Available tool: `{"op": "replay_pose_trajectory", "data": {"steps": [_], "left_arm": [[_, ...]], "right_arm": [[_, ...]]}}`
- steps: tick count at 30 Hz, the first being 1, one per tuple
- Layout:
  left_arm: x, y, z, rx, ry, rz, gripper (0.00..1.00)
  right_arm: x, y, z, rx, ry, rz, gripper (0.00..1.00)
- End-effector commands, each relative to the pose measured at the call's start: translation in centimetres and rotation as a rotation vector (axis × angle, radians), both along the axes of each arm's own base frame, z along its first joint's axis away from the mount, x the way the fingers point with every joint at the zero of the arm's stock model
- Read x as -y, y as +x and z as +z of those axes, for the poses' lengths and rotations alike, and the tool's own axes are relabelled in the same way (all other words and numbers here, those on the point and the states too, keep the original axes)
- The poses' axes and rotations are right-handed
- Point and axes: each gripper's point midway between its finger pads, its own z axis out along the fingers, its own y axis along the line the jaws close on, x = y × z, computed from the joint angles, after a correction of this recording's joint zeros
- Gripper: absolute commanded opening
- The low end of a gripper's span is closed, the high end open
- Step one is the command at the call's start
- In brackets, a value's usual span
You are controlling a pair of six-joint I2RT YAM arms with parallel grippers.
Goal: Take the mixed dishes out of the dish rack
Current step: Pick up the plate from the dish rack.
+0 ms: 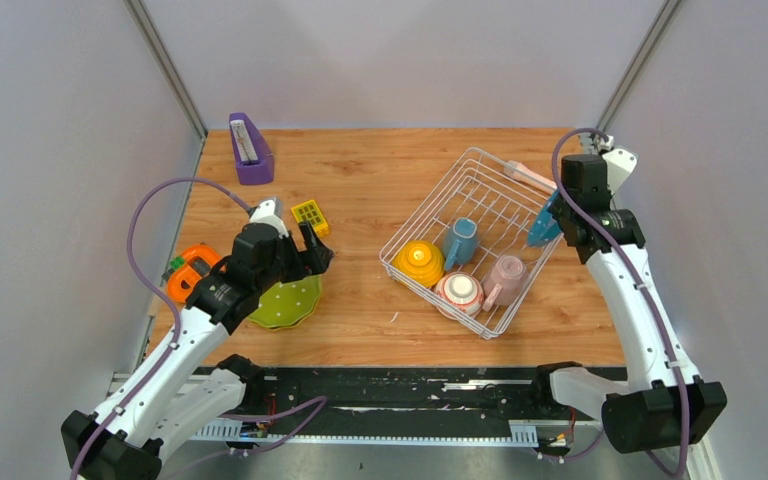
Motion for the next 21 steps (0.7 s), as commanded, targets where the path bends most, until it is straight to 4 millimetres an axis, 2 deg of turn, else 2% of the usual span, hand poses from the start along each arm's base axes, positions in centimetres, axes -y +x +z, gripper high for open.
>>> {"op": "replay_pose_trajectory", "data": {"steps": [1,4,6,11,17,21], "left_arm": [[0.7,0.3,1.1,0.041,-0.029,-0.029,1.0],[1.1,0.2,1.3,0.041,-0.044,-0.048,1.0],[1.4,0.1,1.5,0.045,-0.058,-0.063,1.0],[2.8,-0.1,2.3,0.06,-0.117,-0.121,1.0],[5.8,-1.2,3.7,0.083,-0.253,-0.269,1.0],[8.0,-1.7,5.8,0.125,-0.399,-0.357,1.0]], "right_arm": [[-1.8,1.1,9.4,0.341,0.083,0.088,0.0],[-3.0,0.4,10.9,0.399,0.128,0.157,0.0],[-4.7,-0.1,11.7,0.432,0.177,0.245,0.0],[-10.8,-1.8,13.2,0.497,0.359,0.561,0.0],[-18.4,-5.5,11.9,0.436,0.626,0.959,0.0],[-21.5,-7.0,10.2,0.401,0.742,1.072,0.0]]}}
